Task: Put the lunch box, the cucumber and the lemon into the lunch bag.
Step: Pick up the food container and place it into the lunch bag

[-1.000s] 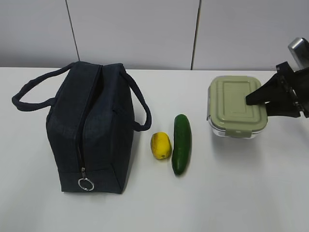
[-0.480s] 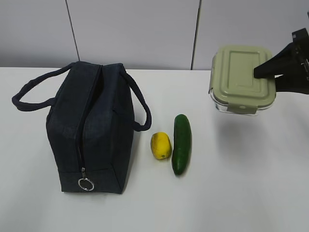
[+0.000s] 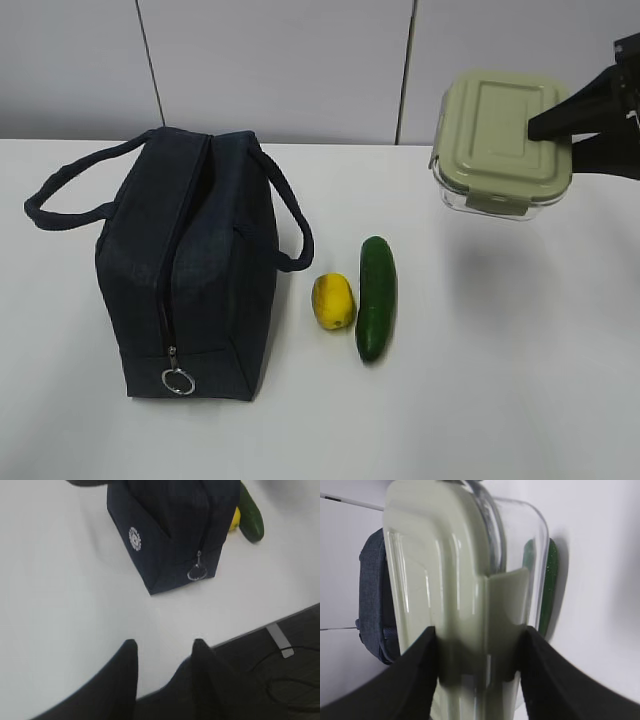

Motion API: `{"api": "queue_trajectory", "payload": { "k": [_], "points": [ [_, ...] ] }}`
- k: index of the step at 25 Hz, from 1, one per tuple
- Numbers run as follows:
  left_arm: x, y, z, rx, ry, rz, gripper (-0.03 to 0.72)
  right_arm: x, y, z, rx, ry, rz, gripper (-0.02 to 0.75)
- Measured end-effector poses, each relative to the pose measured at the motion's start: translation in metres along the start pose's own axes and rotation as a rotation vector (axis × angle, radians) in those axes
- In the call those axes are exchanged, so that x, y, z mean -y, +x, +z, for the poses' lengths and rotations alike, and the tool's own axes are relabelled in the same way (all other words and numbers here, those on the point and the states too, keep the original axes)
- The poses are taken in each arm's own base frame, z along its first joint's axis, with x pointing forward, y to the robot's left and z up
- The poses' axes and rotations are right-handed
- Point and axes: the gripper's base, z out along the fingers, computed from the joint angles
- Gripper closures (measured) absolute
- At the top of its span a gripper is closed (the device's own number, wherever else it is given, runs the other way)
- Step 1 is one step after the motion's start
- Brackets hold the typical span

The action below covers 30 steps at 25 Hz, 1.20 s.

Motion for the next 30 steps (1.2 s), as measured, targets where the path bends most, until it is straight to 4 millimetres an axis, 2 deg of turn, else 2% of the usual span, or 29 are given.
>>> {"api": "queue_trajectory", "payload": {
  "k": [5, 10, 20, 26, 30],
  "points": [
    [0.0, -0.017, 0.014, 0.007, 0.032, -0.051, 0.449, -0.012, 0.001, -0.002, 0.014, -0.018, -0.008, 0.377],
    [-0.001, -0.033, 0.037, -0.044, 0.056, -0.119, 0.449, -0.031, 0.007, 0.012, -0.022, -0.062, -0.041, 0.377],
    [-0.004, -0.1, 0.066, -0.147, 0.064, -0.151, 0.449, -0.066, 0.02, 0.041, -0.083, -0.183, -0.065, 0.377],
    [-0.009, -0.137, 0.108, -0.328, 0.074, -0.17, 0.447, -0.072, 0.018, 0.042, -0.058, -0.233, -0.047, 0.377],
    [-0.014, -0.159, 0.136, -0.383, 0.076, -0.177, 0.425, -0.072, 0.018, 0.042, -0.055, -0.236, -0.049, 0.377]
  ]
}}
